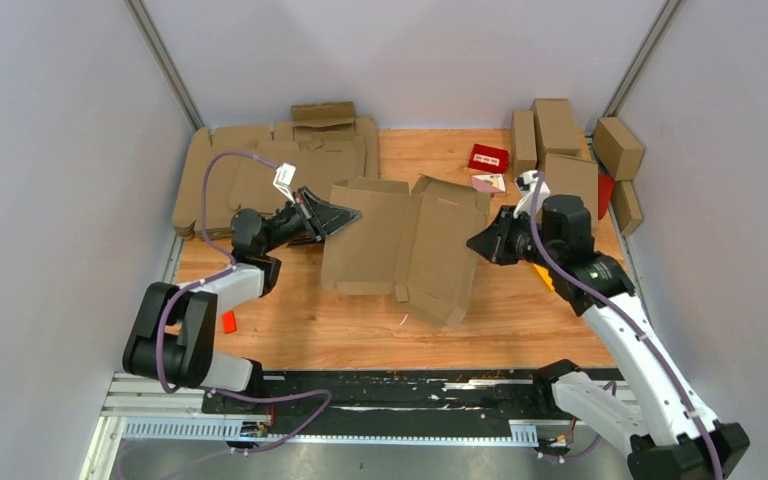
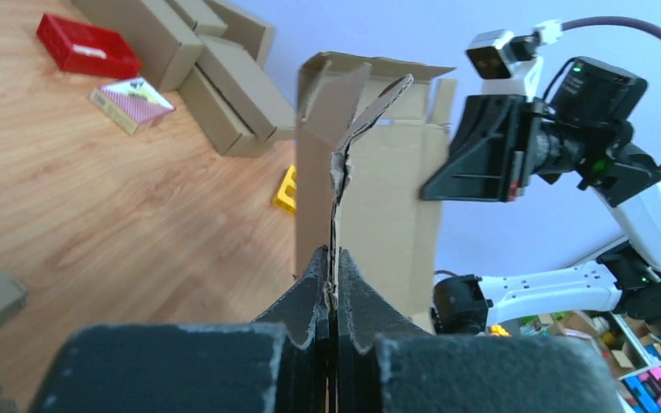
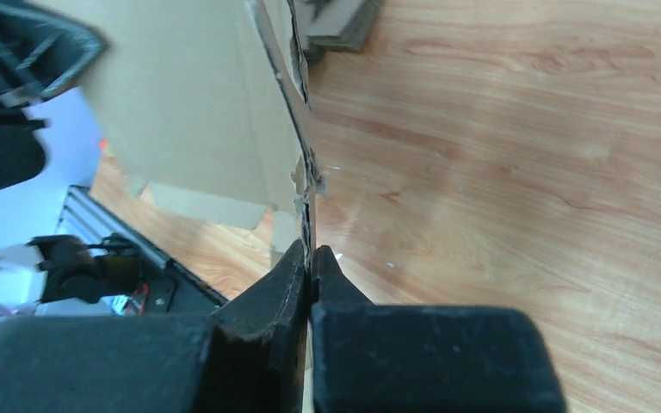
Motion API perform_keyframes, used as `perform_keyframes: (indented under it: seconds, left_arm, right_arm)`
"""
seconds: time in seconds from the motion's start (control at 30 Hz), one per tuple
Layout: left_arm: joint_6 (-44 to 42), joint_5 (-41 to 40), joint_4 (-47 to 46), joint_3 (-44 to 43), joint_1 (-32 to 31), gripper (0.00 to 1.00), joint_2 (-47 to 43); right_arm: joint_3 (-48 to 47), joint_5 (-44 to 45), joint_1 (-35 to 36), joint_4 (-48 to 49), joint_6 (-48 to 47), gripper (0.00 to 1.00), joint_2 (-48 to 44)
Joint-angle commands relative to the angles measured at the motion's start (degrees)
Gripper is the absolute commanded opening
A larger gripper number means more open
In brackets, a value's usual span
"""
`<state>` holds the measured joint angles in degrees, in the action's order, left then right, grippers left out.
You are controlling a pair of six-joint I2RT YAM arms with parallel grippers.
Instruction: Fold the paper box
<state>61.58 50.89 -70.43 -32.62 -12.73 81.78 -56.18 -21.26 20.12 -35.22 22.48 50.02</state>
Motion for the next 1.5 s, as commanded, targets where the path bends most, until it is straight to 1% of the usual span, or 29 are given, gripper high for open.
perform_keyframes:
  seconds: [0.0, 0.1, 0.17, 0.23, 0.33, 0.43, 0.47, 0.5, 0.57, 0.6, 0.63, 0.67, 0.77, 0.97, 1.0, 1.07, 1.1, 1.17, 1.2, 1.33, 1.37, 1.4, 1.47]
  left_arm:
    - [-7.1, -3.5, 8.6, 2.4, -1.9, 0.06, -7.9]
    - [-20.4, -10.6, 26.4, 3.1, -6.2, 0.07, -14.2]
    - [-28.1, -15.9, 36.0, 2.8, -9.5, 0.07, -17.6]
    - [-30.4, -19.7, 39.2, 3.9, -10.5, 0.06, -20.2]
    - [-31.3, -22.3, 39.4, 6.2, -10.6, 0.04, -22.9]
    - [-31.6, -22.5, 38.2, 8.4, -10.6, 0.03, -23.9]
    - [-31.6, -22.2, 37.3, 9.3, -10.6, 0.02, -24.0]
    - [-31.4, -22.0, 36.1, 10.2, -10.6, 0.02, -24.4]
    - [-30.5, -22.2, 31.9, 12.9, -10.6, 0.02, -25.5]
    - [-30.4, -22.6, 30.7, 14.1, -10.6, 0.02, -26.5]
    - [-30.7, -23.1, 30.4, 14.8, -10.6, 0.02, -27.5]
    - [-31.2, -23.5, 30.5, 15.2, -10.6, 0.02, -28.5]
    - [-32.5, -24.8, 31.8, 16.0, -10.6, 0.02, -31.3]
    - [-32.3, -26.0, 33.1, 16.0, -10.6, 0.01, -32.9]
    - [-31.9, -26.4, 33.1, 16.1, -10.6, 0.01, -33.0]
    - [-31.7, -27.0, 33.0, 16.2, -10.6, 0.01, -33.2]
    - [-31.6, -27.3, 32.8, 16.2, -10.6, 0.01, -33.2]
    - [-31.4, -27.7, 32.3, 16.5, -10.6, 0.01, -33.3]
    - [-31.2, -27.9, 31.7, 16.7, -10.6, 0.01, -33.3]
    - [-30.7, -28.5, 31.0, 17.4, -10.6, 0.01, -33.6]
    - [-30.7, -28.3, 31.1, 17.5, -10.6, 0.01, -33.7]
    - [-30.9, -28.2, 31.3, 17.6, -10.6, 0.01, -33.7]
    - [-31.2, -27.7, 32.0, 17.7, -10.6, 0.01, -33.8]
  right_arm:
    - [5.5, 4.2, 0.2, 10.0, 2.8, 0.03, 4.1]
    - [8.9, 5.7, 0.5, 15.4, 3.8, 0.04, 7.4]
    - [10.4, 7.3, 1.3, 17.9, 3.7, 0.05, 9.6]
    - [11.6, 9.5, 2.0, 19.3, 3.4, 0.07, 11.4]
    - [13.6, 10.7, 2.2, 22.2, 3.0, 0.10, 13.6]
    - [15.4, 10.3, 2.3, 24.5, 2.9, 0.13, 14.8]
    - [15.9, 10.0, 2.3, 25.4, 2.9, 0.16, 15.1]
    - [16.7, 9.6, 2.4, 26.3, 2.9, 0.23, 15.3]
    - [18.2, 8.3, 2.4, 28.5, 2.7, 0.46, 15.5]
    - [19.0, 7.3, 2.4, 29.3, 2.6, 0.54, 15.8]
    - [19.5, 6.5, 2.5, 29.9, 2.3, 0.60, 15.9]
    - [20.1, 6.2, 2.5, 30.2, 2.0, 0.64, 15.9]
    - [21.9, 6.2, 2.8, 30.2, 1.3, 0.69, 15.4]
    - [24.1, 6.8, 3.6, 29.3, 1.0, 0.69, 13.5]
    - [24.0, 7.2, 3.7, 28.9, 0.9, 0.70, 13.1]
    - [23.8, 7.8, 4.0, 28.1, 0.4, 0.77, 11.9]
    - [23.8, 7.7, 4.1, 28.3, 0.2, 0.80, 11.2]
    - [24.2, 6.8, 4.4, 29.5, -0.2, 0.79, 10.3]
    - [24.5, 6.3, 4.7, 30.3, -0.5, 0.77, 10.2]
    - [24.6, 4.5, 6.3, 32.4, -1.4, 0.58, 10.2]
    - [24.3, 5.6, 7.0, 32.3, -1.7, 0.52, 10.2]
    - [23.9, 7.3, 7.8, 31.9, -1.9, 0.44, 10.4]
    - [22.6, 10.9, 9.0, 30.7, -2.5, 0.25, 11.4]
